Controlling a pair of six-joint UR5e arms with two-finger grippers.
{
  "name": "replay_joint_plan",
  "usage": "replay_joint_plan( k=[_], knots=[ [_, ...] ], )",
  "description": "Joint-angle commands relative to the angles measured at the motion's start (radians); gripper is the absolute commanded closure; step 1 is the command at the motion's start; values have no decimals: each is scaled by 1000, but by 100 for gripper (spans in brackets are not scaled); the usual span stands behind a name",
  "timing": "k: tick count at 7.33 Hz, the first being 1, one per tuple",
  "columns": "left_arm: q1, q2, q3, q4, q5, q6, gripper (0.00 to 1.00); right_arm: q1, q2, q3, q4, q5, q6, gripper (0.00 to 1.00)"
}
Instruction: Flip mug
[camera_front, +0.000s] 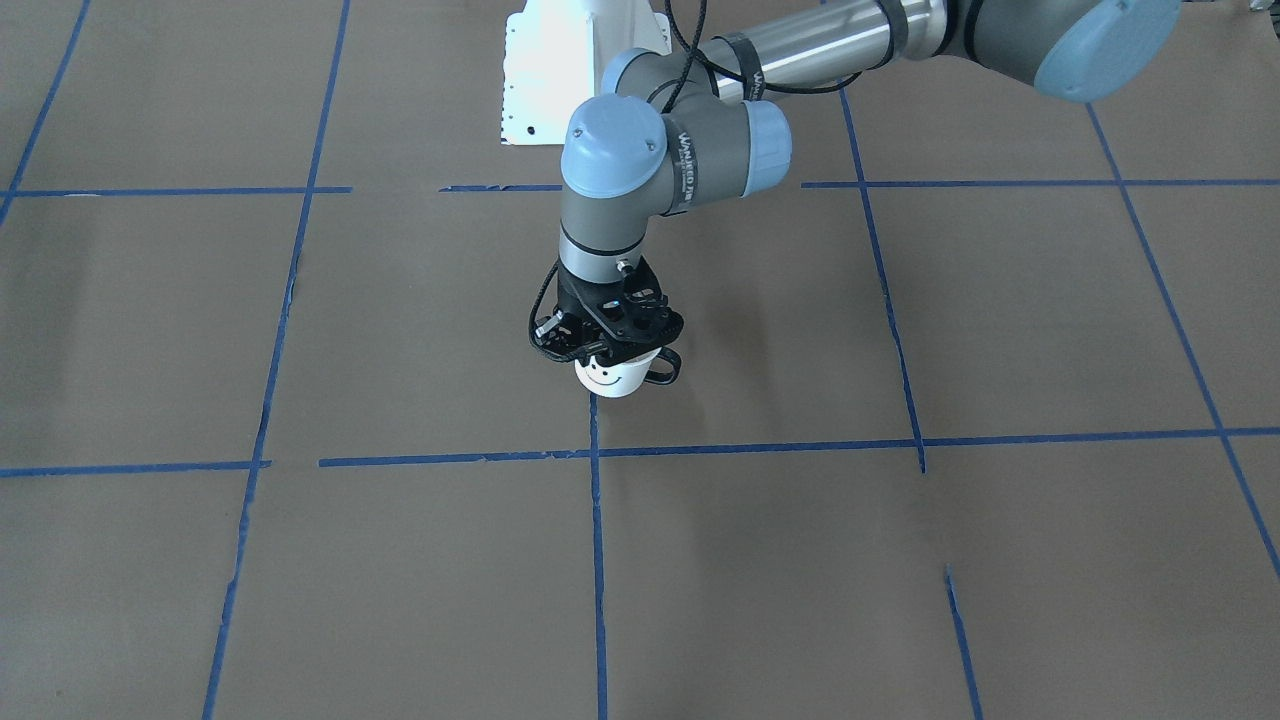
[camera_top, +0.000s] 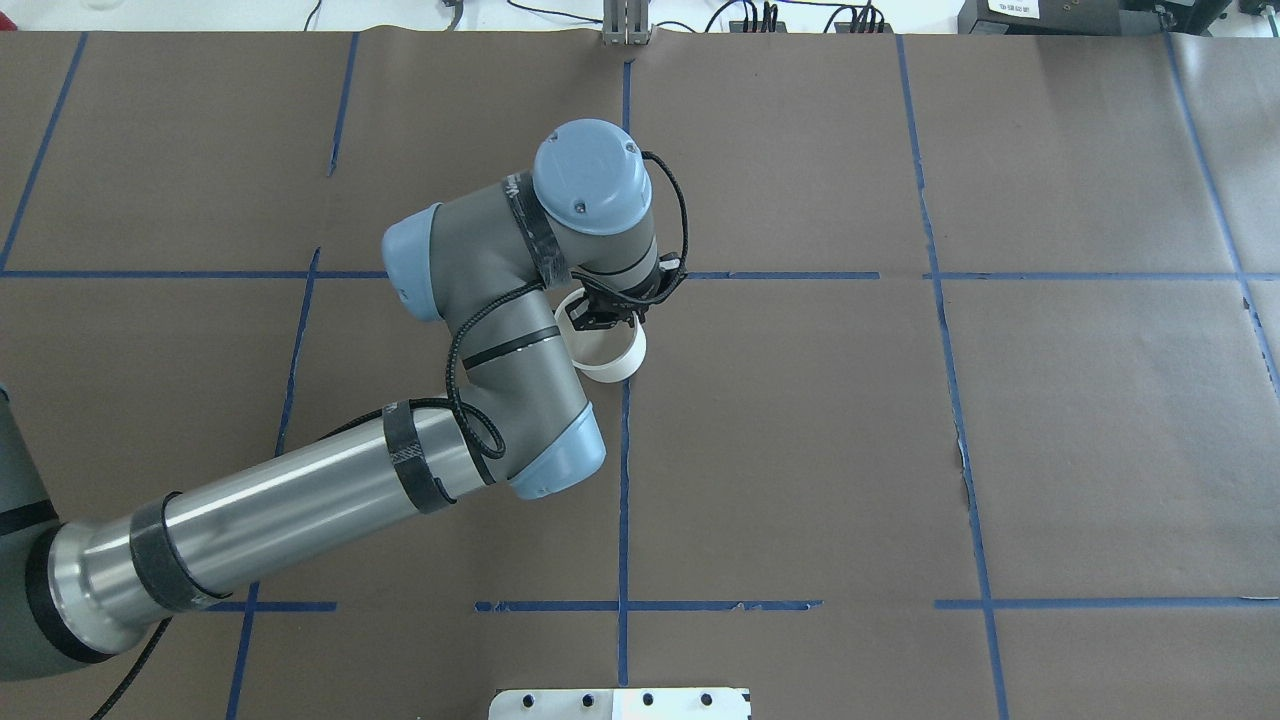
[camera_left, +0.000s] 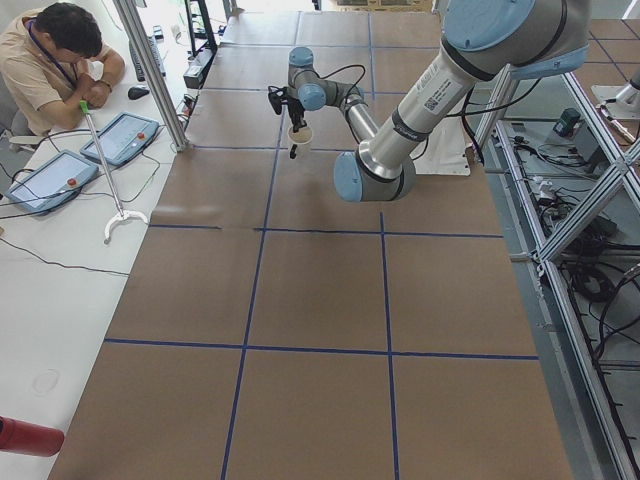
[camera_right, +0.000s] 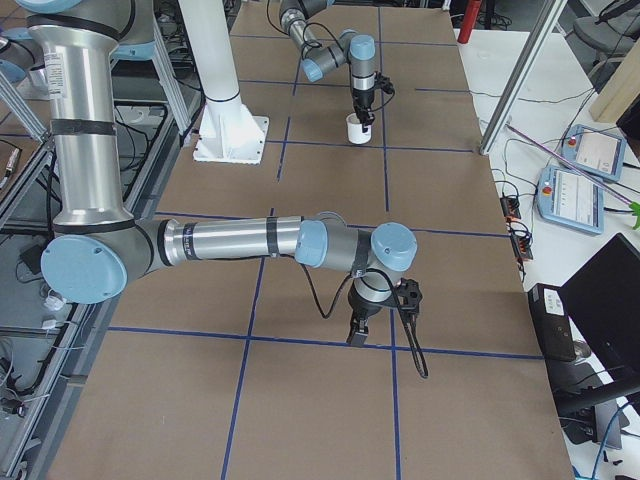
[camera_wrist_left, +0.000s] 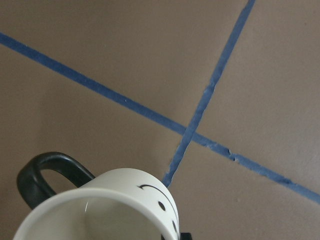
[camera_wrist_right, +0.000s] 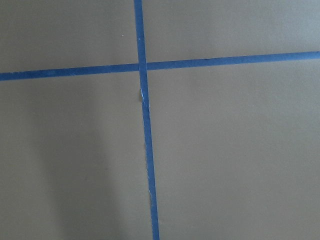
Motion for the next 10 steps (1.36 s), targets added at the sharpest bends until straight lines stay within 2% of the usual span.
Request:
replay_joint_plan(
  k=[1,2,3,5,6,8,9,10],
  knots=[
    [25,-8,11,37,-94,74,100,0,0,0,0,0,0,0],
    [25,-9,9,37,-100,74,70,0,0,0,0,0,0,0],
    [25,-9,0,39,-101,65,1,0,0,0,0,0,0,0],
    [13,3,-87,70,-101,76,0,0,0,0,0,0,0,0],
    [-28,15,-167,144,-105,118,0,0,0,0,0,0,0,0],
    [-143,235,-474,216,-154,328,0,0,0,0,0,0,0,0],
    [-220,330,-538,223,-156,507,0,0,0,0,0,0,0,0],
    [-311,407,-549,226,-171,722,0,0,0,0,0,0,0,0]
  ],
)
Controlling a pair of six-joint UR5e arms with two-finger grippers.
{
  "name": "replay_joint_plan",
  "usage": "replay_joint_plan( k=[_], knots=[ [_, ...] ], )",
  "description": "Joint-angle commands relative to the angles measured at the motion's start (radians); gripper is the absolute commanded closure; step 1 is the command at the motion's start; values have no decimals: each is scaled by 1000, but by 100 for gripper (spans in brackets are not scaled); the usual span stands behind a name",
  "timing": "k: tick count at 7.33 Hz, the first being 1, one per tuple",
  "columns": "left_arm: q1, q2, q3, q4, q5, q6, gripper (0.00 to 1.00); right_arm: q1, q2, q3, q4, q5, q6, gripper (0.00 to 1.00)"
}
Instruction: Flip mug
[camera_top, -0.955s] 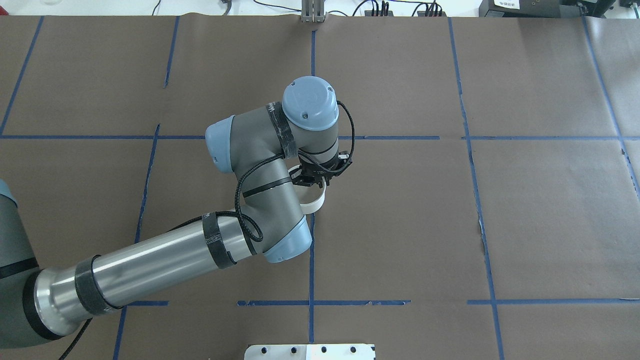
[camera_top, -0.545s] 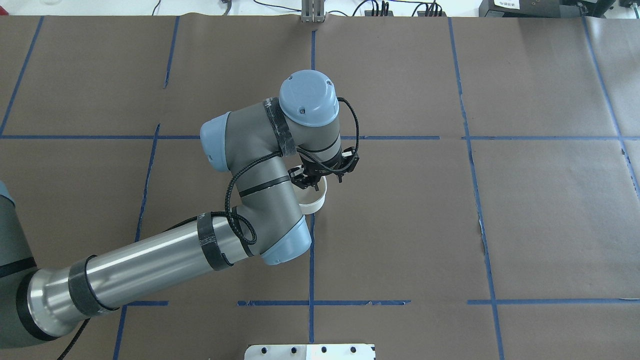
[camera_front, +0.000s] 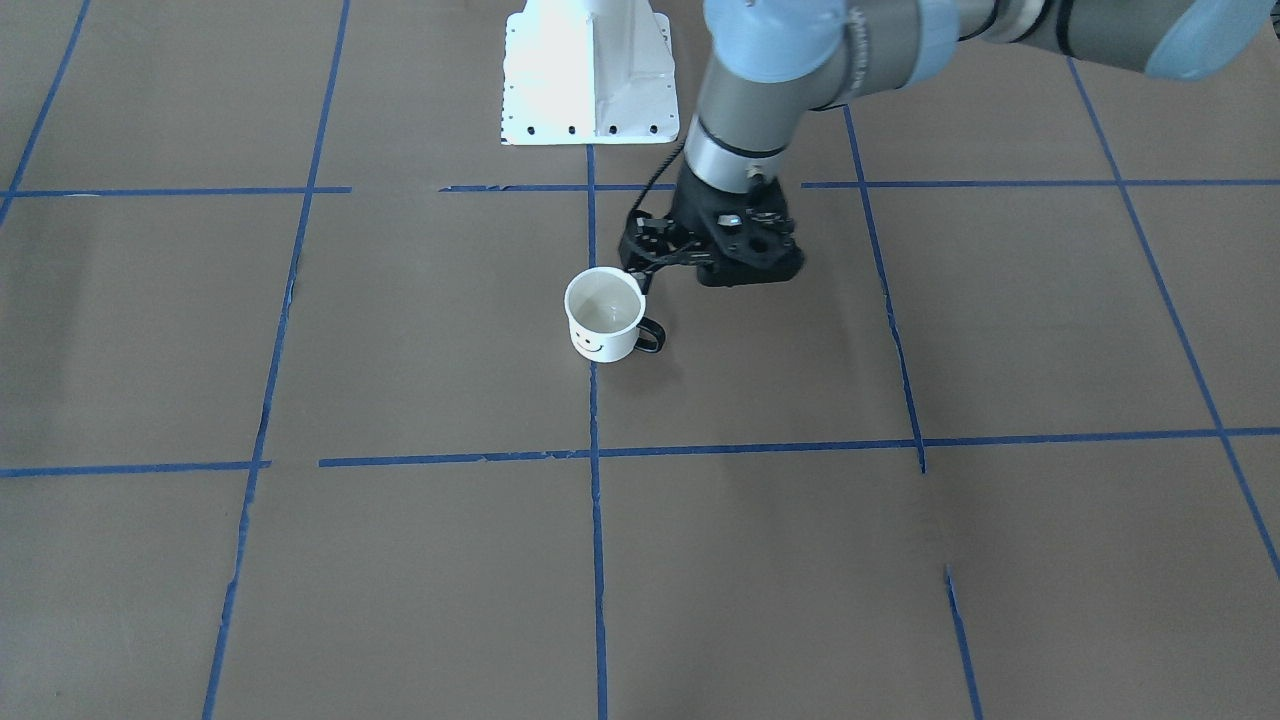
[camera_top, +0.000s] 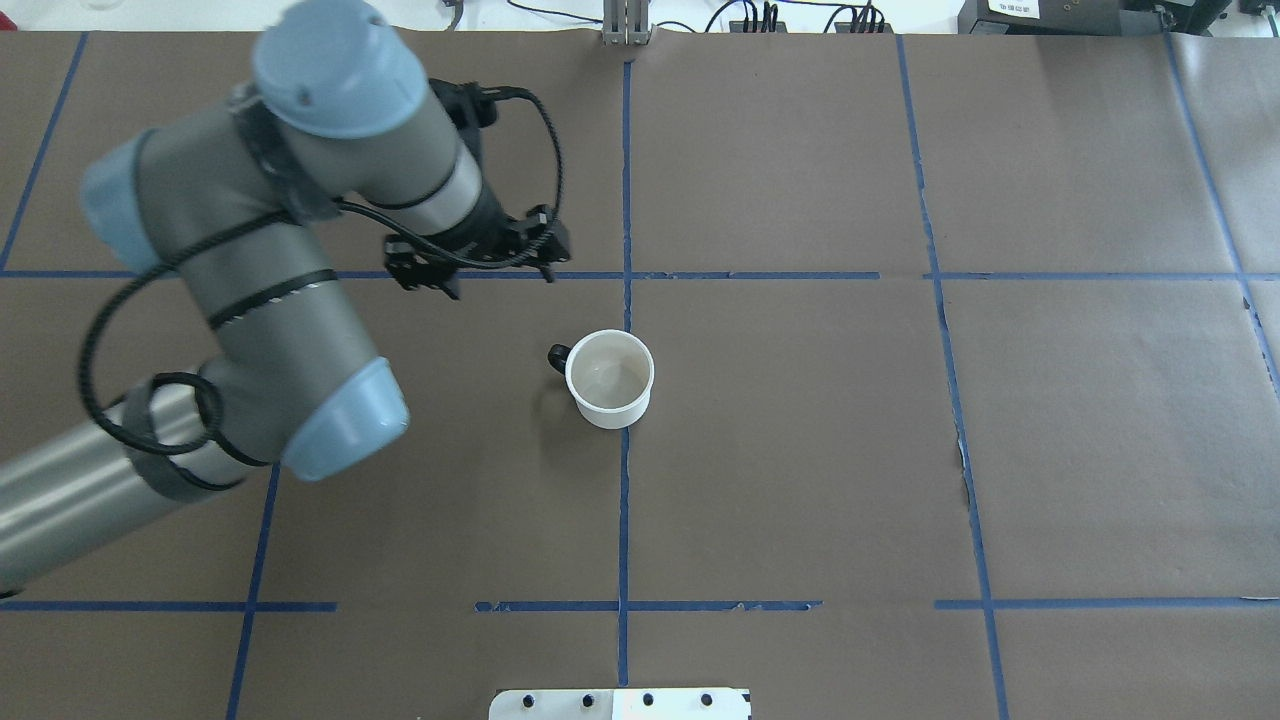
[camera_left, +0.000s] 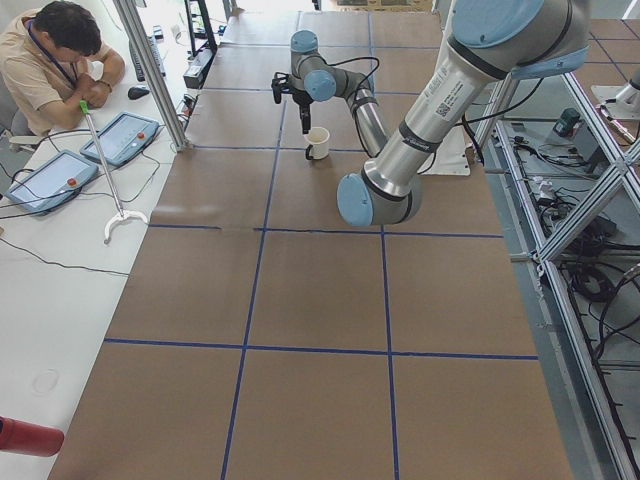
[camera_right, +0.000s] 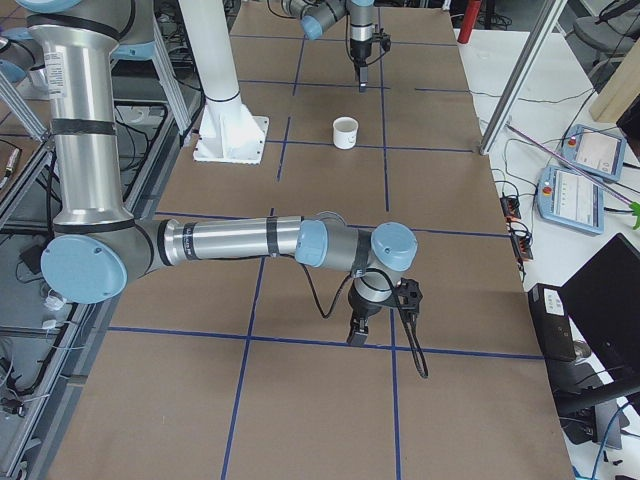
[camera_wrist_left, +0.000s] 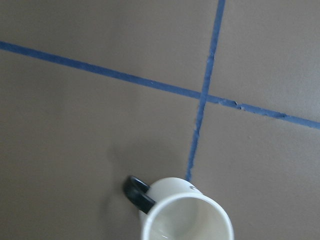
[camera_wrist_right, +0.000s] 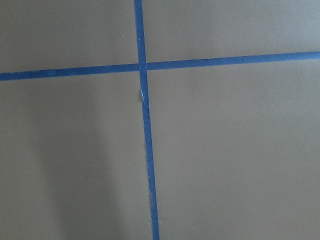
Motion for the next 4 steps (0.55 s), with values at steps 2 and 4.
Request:
replay_joint_plan(
  k=[2,4],
  knots=[
    [-312,335,-52,14,-107,703,0,0,0,0,0,0,0,0],
    [-544,538,-29,-4,-146,1046,0,0,0,0,0,0,0,0]
  ],
)
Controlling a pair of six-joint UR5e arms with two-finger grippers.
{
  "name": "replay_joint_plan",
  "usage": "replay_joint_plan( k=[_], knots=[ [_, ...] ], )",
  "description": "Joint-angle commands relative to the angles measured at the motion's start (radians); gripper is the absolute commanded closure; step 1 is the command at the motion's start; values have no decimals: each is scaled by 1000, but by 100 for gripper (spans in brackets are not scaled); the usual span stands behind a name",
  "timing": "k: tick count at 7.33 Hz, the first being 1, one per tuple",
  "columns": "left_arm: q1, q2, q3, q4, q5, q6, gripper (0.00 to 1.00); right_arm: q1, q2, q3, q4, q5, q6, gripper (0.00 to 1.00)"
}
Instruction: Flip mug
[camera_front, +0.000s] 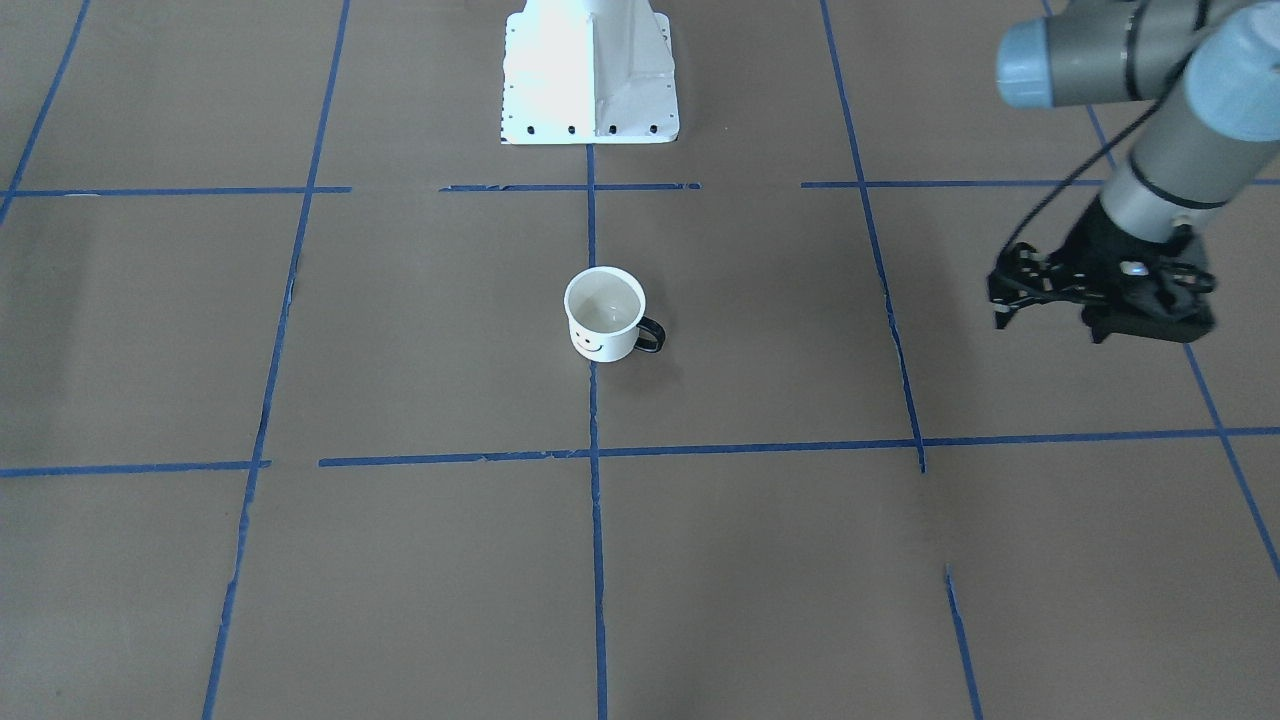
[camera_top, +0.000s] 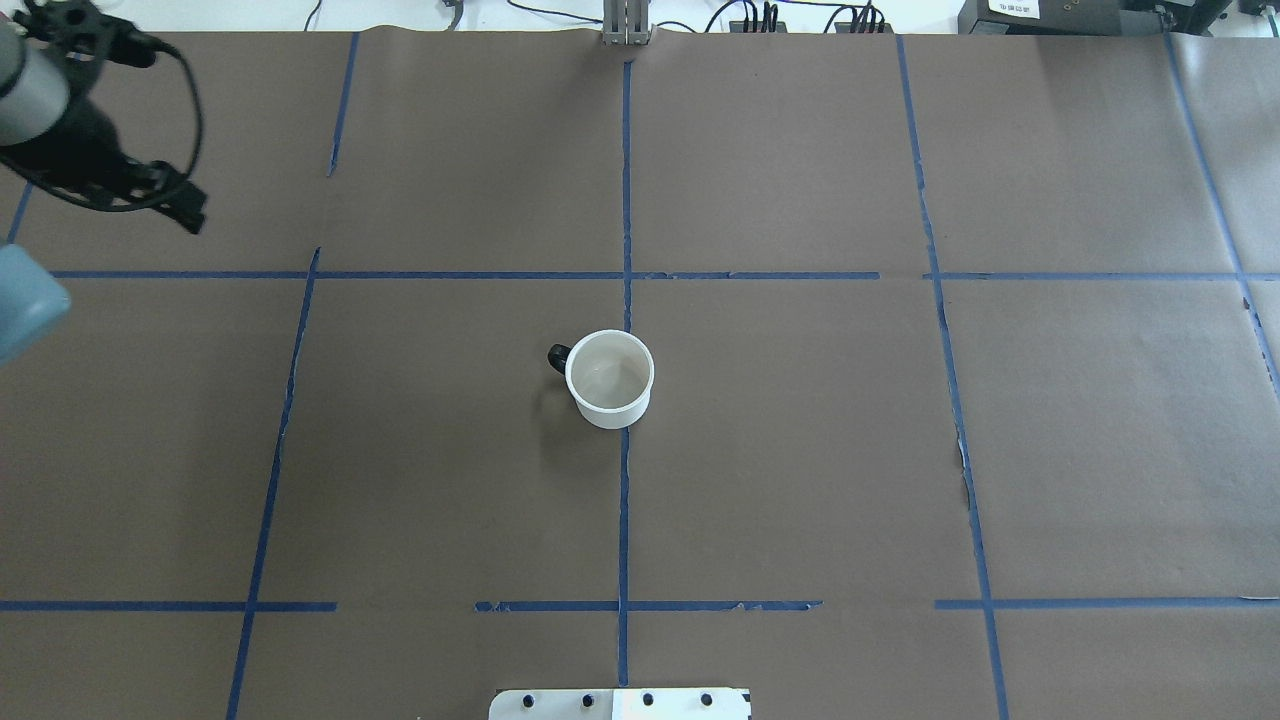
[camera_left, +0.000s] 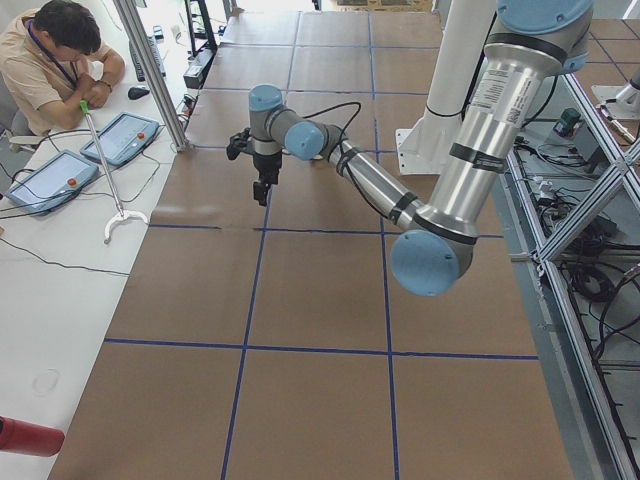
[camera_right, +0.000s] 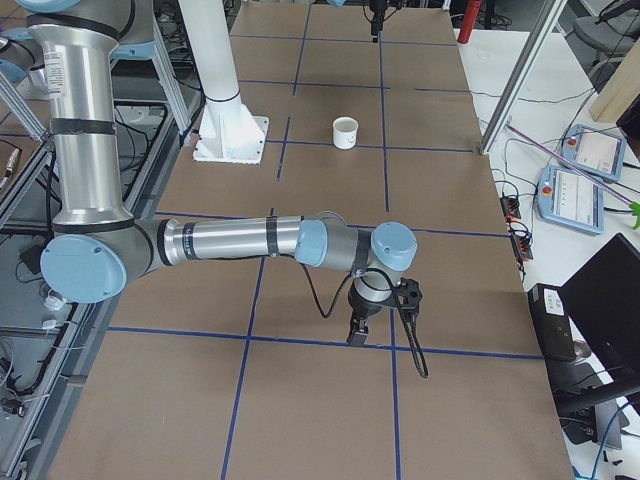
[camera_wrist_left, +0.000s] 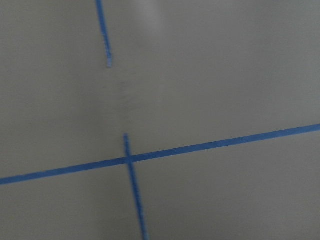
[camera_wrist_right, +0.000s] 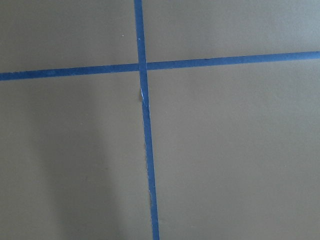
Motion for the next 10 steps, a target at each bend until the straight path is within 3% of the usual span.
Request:
replay_joint_plan(
  k=[1,3,6,8,10],
  knots=[
    [-278,189,62,-12,-54,497,0,0,0,0,0,0,0,0],
    [-491,252,177,-14,-62,627,0,0,0,0,0,0,0,0],
    [-513,281,192,-12,-69,617,0,0,0,0,0,0,0,0],
    [-512,280,230,-12,-185,611,0,0,0,0,0,0,0,0],
    [-512,281,228,-12,-192,611,0,0,0,0,0,0,0,0]
  ],
)
